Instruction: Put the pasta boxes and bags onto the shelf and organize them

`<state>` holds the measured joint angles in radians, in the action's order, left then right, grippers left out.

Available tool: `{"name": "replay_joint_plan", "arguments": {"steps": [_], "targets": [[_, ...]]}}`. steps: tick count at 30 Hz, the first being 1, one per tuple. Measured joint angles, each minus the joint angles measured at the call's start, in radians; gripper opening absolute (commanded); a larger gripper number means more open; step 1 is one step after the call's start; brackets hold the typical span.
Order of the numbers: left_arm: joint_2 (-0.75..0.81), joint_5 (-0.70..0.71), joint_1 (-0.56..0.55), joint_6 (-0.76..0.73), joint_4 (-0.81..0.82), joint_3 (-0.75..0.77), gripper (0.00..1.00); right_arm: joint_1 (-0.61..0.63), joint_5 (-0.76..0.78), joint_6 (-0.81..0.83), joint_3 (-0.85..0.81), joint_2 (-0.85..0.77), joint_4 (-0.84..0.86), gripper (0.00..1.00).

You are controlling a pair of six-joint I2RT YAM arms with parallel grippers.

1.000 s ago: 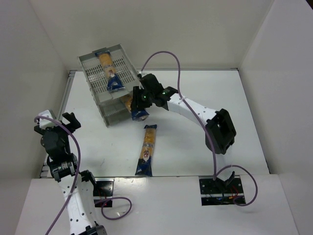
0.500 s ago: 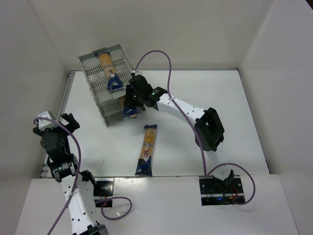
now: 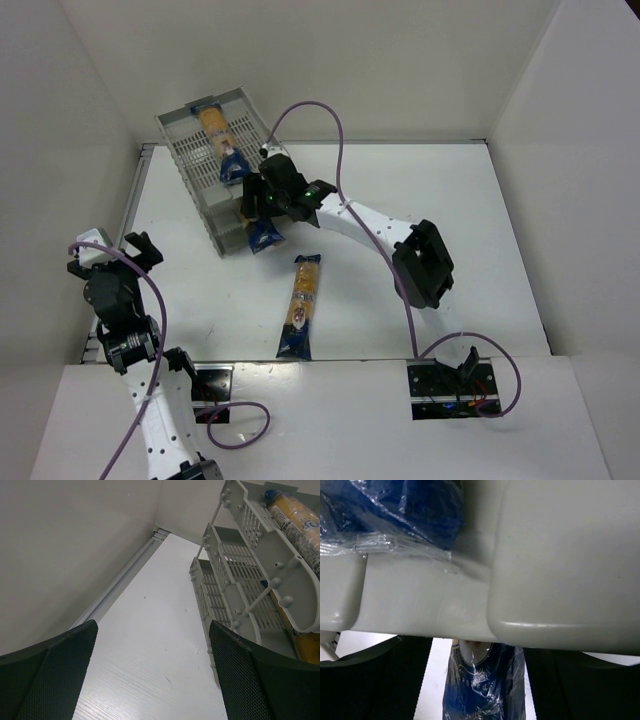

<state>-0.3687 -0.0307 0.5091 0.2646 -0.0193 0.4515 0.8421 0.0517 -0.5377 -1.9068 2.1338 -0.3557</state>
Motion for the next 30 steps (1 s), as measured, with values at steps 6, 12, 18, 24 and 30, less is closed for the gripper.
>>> {"name": "replay_joint_plan", "arguments": {"steps": [6, 12, 18, 24, 30], "targets": [[0.001, 0.000, 0.000, 0.000, 0.001, 0.000, 0.99, 0.000, -0.023, 0.068, 0.061, -0.043, 0.015, 0.79], [0.010, 0.000, 0.000, 0.000, 0.005, 0.000, 0.99, 0.000, -0.040, 0.305, 0.297, -0.261, 0.019, 0.36], [0.012, -0.001, 0.000, 0.000, 0.005, 0.000, 0.99, 0.018, -0.214, 0.693, 0.488, -0.538, 0.016, 0.00], [0.011, -0.008, 0.000, 0.000, 0.005, 0.000, 0.99, 0.095, -0.438, 0.979, 0.467, -0.423, -0.094, 0.00], [0.000, -0.010, -0.001, 0.000, 0.005, 0.000, 0.99, 0.089, -0.370, 1.116, 0.365, -0.149, -0.146, 0.00]]}}
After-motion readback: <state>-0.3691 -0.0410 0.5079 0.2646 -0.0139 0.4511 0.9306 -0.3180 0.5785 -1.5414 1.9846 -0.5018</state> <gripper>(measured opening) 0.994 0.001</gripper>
